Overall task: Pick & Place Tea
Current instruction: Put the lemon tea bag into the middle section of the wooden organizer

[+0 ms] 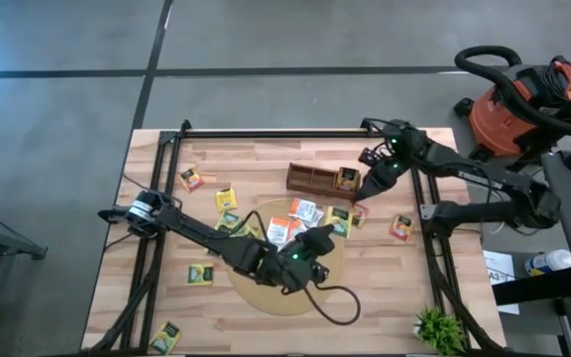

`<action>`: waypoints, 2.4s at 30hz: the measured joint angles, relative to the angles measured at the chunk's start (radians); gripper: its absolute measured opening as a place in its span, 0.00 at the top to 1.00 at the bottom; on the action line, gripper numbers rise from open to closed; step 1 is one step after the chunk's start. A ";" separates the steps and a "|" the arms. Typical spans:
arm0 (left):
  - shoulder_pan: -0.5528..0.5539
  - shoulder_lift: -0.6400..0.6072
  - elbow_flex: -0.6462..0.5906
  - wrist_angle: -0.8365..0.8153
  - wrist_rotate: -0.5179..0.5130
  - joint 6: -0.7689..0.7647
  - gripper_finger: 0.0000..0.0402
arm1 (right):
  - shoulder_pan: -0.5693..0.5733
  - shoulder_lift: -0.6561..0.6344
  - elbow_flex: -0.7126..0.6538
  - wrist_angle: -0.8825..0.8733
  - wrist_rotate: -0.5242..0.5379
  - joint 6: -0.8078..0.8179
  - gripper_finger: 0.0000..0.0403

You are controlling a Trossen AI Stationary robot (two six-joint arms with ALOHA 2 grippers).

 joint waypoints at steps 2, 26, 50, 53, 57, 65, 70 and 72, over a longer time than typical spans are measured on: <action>0.003 0.000 0.006 0.019 0.002 0.002 1.00 | 0.004 0.032 0.000 0.000 -0.009 -0.013 0.52; 0.061 0.033 -0.023 0.147 0.113 0.051 1.00 | 0.006 0.128 0.001 0.060 -0.169 -0.022 0.61; 0.103 0.040 -0.037 0.209 0.155 0.044 1.00 | 0.006 0.128 0.001 0.058 -0.197 -0.054 0.87; 0.106 0.040 -0.037 0.208 0.158 0.015 1.00 | 0.006 0.128 0.001 0.058 -0.199 -0.068 0.93; 0.107 0.040 -0.038 0.200 0.159 -0.019 1.00 | 0.006 0.127 0.001 0.058 -0.197 -0.083 0.97; 0.107 0.040 -0.038 0.100 0.134 -0.292 1.00 | 0.006 0.127 0.001 0.061 -0.150 -0.123 0.98; 0.101 0.040 -0.039 0.056 0.117 -0.432 0.94 | 0.003 0.127 0.001 0.060 -0.134 -0.146 0.98; 0.099 0.040 -0.046 0.055 0.109 -0.438 0.89 | 0.003 0.127 0.001 0.062 -0.138 -0.147 0.98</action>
